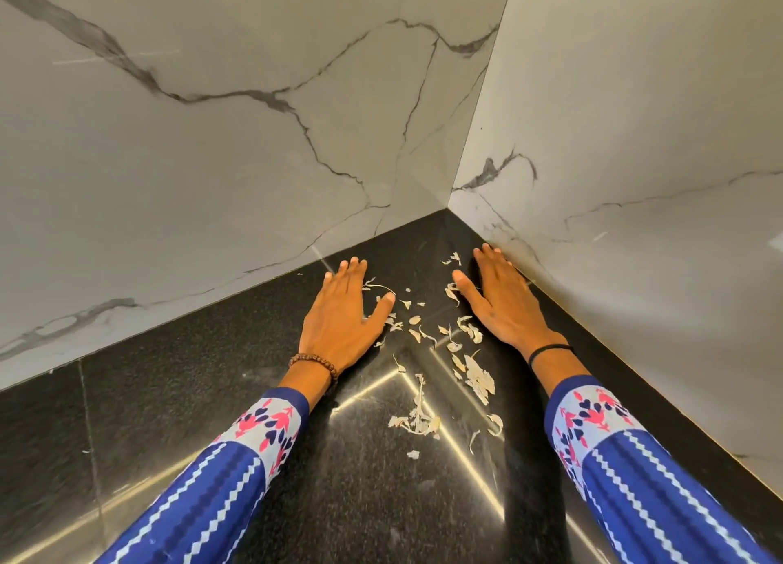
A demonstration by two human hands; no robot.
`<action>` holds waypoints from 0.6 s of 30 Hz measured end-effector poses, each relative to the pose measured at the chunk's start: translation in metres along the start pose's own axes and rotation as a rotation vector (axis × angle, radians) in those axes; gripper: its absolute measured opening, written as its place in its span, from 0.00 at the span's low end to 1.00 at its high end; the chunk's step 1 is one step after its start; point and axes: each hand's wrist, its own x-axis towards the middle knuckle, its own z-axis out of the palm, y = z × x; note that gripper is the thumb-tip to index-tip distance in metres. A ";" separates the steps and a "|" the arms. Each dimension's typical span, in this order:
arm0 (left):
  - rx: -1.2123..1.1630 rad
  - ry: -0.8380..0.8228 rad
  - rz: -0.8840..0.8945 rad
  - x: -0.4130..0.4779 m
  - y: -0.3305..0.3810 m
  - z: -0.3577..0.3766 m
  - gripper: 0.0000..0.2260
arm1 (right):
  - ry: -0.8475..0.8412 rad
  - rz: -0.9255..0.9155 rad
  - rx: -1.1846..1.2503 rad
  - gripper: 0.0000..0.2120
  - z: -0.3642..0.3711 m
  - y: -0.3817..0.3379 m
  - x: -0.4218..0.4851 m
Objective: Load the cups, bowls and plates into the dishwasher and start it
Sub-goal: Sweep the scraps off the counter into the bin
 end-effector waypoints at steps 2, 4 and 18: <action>0.018 -0.007 0.013 0.000 0.000 -0.001 0.33 | -0.025 -0.076 0.007 0.36 0.000 -0.011 0.000; 0.022 -0.019 0.015 -0.001 0.002 -0.003 0.33 | -0.053 -0.153 0.058 0.34 0.001 -0.022 -0.009; -0.009 -0.019 0.021 -0.002 0.004 -0.007 0.31 | 0.064 0.059 0.009 0.38 0.014 -0.015 0.010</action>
